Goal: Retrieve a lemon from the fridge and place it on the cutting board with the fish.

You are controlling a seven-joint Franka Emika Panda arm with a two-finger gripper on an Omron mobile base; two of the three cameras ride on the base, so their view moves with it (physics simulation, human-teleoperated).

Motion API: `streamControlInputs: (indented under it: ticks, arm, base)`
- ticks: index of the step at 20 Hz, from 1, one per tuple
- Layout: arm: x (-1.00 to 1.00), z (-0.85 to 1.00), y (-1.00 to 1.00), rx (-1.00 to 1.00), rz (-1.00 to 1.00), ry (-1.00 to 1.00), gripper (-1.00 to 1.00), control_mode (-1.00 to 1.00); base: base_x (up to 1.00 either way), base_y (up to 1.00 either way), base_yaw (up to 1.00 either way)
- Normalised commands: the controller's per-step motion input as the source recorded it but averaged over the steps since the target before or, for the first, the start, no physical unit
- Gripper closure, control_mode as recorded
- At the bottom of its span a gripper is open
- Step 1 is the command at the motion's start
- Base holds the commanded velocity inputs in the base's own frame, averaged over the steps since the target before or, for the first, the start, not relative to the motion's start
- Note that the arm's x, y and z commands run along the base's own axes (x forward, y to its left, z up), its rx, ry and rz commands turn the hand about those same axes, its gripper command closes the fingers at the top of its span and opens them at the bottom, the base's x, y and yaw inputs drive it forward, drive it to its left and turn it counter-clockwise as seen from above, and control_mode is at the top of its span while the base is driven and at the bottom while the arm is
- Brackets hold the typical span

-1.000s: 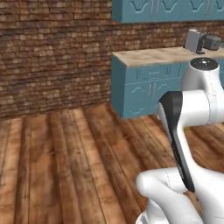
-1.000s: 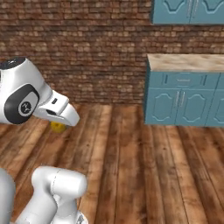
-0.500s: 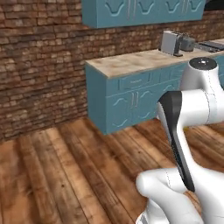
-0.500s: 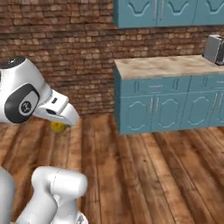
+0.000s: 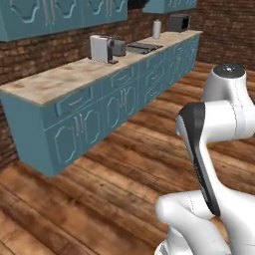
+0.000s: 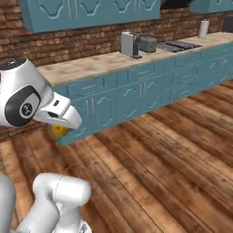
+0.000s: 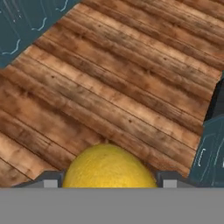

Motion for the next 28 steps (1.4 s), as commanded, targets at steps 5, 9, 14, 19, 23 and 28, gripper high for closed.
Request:
streamControlInputs:
  ticks: [5,9,14,19,23,28]
  arm:
    - [0.0,0.0,0.0,0.0,0.0,0.0,1.0,1.0]
    - [0.0,0.0,0.0,0.0,0.0,0.0,1.0,1.0]
    - [0.0,0.0,0.0,0.0,0.0,0.0,1.0,1.0]
    - [0.0,0.0,0.0,0.0,0.0,0.0,1.0,1.0]
    - [0.0,0.0,0.0,0.0,0.0,0.0,1.0,1.0]
    - [0.0,0.0,0.0,0.0,0.0,0.0,1.0,1.0]
  base:
    - [0.35,-0.24,-0.74]
    - [0.49,-0.19,-0.67]
    - [0.97,0.11,-0.49]
    - [1.0,0.44,-0.44]
    - [0.99,0.45,-0.51]
    - [0.99,0.4,-0.55]
